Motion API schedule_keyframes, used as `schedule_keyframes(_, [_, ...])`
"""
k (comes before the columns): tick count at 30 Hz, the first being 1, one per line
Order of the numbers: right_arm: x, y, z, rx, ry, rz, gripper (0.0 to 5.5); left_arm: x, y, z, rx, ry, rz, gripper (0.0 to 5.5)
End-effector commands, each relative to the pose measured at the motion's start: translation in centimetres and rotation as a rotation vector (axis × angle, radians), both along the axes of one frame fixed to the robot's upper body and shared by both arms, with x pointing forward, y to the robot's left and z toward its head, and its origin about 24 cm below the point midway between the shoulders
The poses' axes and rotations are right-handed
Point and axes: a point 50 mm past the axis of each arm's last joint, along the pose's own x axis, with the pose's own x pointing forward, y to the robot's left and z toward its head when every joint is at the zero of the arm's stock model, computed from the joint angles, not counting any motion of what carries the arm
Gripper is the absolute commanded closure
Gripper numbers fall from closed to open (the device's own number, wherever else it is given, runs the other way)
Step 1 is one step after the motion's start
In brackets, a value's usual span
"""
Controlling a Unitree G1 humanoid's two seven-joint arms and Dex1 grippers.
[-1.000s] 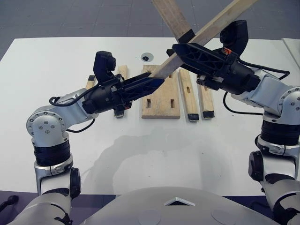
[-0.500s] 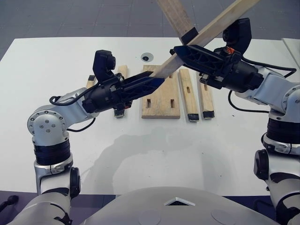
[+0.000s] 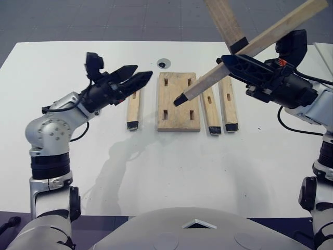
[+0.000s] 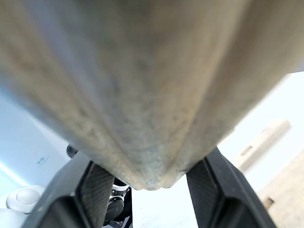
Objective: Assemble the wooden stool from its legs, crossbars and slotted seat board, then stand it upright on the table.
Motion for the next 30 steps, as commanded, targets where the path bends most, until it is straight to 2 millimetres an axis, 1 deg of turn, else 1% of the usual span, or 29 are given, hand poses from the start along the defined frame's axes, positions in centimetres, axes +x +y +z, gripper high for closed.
schedule_keyframes(1, [-0.5,-0.6,0.0,-0.042,-0.031,-0.04,3.45,0.1,-2.2,-4.9,0.436,-0.024,0.138,0.1])
schedule_keyframes(2, [-0.6,-0.6,0.0,-0.047,-0.032,-0.043,3.45,-0.1,-2.6,-5.6,0.493,-0.026,0.148,0.1])
schedule_keyframes(4, [-0.6,-0.6,-0.1,-0.052,-0.032,-0.048,3.45,-0.4,-3.2,-6.4,0.54,-0.016,0.165,0.1])
schedule_keyframes(7, [-0.6,-0.6,-0.2,-0.058,-0.032,-0.054,3.45,-1.0,-3.9,-7.0,0.599,-0.009,0.154,0.1])
schedule_keyframes(9, [-0.6,-0.6,-0.3,-0.06,-0.031,-0.055,3.45,-1.3,-4.2,-7.3,0.614,0.002,0.146,0.1])
schedule_keyframes(13, [-0.7,-0.4,-0.5,-0.066,-0.029,-0.053,3.45,-1.4,-4.3,-7.5,0.69,-0.003,0.132,0.1])
schedule_keyframes(15, [-0.7,-0.3,-0.5,-0.066,-0.029,-0.055,3.45,-1.4,-4.6,-7.5,0.696,0.0,0.123,0.1])
schedule_keyframes(19, [-0.8,-0.1,-0.7,-0.068,-0.027,-0.056,3.45,-1.6,-4.9,-7.8,0.773,0.017,0.072,0.1])
schedule_keyframes(21, [-0.9,-0.1,-0.8,-0.068,-0.026,-0.058,3.45,-1.8,-4.6,-8.1,0.857,0.022,0.039,0.1])
schedule_keyframes(25, [-0.9,-0.2,-0.8,-0.068,-0.025,-0.064,3.45,-2.7,-2.7,-8.8,1.067,0.067,-0.034,0.1])
schedule_keyframes(28, [-1.0,-0.3,-0.8,-0.07,-0.025,-0.074,3.45,-3.6,-1.5,-9.0,1.173,0.091,-0.139,0.1])
schedule_keyframes(30, [-1.0,-0.4,-0.9,-0.083,-0.029,-0.082,3.45,-4.3,-0.9,-9.0,1.214,0.098,-0.218,0.1])
